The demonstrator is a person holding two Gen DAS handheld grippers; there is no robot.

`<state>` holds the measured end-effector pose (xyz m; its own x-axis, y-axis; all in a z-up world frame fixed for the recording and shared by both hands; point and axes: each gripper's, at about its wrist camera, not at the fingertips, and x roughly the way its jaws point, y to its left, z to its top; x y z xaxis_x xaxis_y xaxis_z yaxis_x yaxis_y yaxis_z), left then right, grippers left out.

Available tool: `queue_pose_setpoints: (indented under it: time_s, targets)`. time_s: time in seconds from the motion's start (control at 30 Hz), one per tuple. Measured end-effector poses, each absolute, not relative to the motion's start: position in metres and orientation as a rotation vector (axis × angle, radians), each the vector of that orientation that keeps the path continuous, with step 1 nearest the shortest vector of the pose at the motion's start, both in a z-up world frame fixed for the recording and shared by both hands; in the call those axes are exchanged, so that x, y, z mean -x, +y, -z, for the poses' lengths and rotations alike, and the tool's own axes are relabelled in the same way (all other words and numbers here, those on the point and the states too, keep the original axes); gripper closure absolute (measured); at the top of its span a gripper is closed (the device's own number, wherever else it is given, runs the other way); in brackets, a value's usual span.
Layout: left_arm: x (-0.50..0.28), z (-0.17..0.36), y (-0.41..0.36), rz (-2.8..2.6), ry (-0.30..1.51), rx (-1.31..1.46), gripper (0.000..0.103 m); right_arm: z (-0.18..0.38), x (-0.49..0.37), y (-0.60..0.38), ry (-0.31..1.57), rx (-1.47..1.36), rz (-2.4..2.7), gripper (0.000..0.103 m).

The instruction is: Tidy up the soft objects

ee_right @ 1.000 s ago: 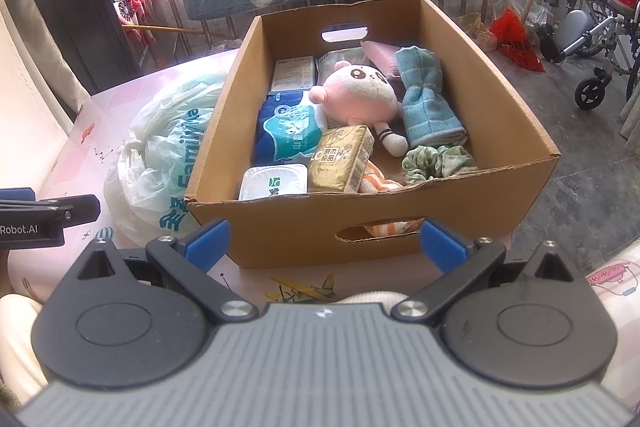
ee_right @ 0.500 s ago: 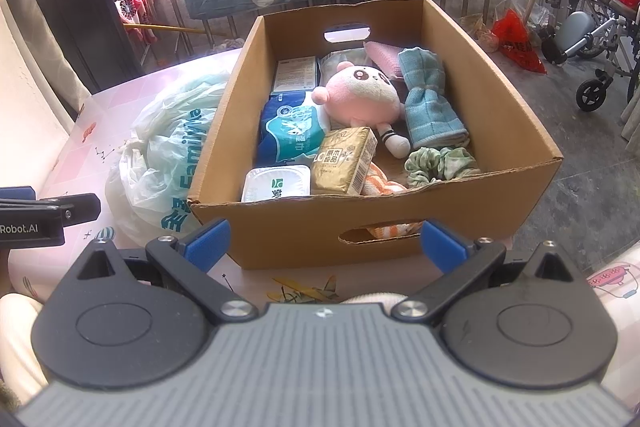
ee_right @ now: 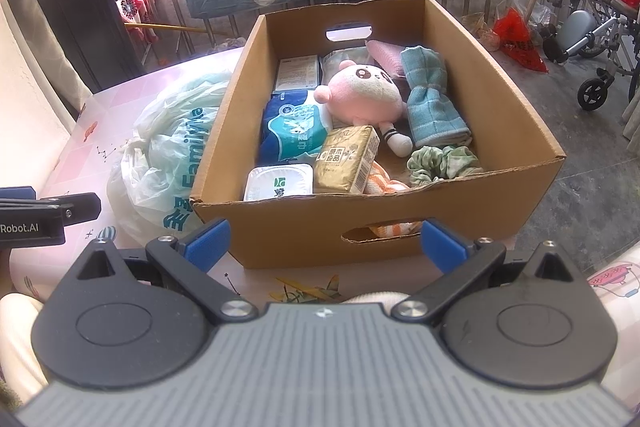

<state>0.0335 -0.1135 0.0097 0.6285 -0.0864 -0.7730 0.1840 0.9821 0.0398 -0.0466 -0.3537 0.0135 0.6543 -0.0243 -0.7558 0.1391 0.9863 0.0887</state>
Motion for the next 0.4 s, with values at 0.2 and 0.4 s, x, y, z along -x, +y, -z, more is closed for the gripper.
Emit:
queue_pose_setpoints:
  time_s: [0.2, 0.4]
  targets:
    - [-0.0339, -0.0099, -0.1126, 0.153, 0.880, -0.118, 0.000, -0.0119, 0.0454, -0.3543, 0.856, -0.145, 0.090, 0.001]
    - [-0.0339, -0.0088, -0.1119, 0.149, 0.880, -0.117, 0.000, -0.0111, 0.0453, -0.3543, 0.856, -0.146, 0.088, 0.001]
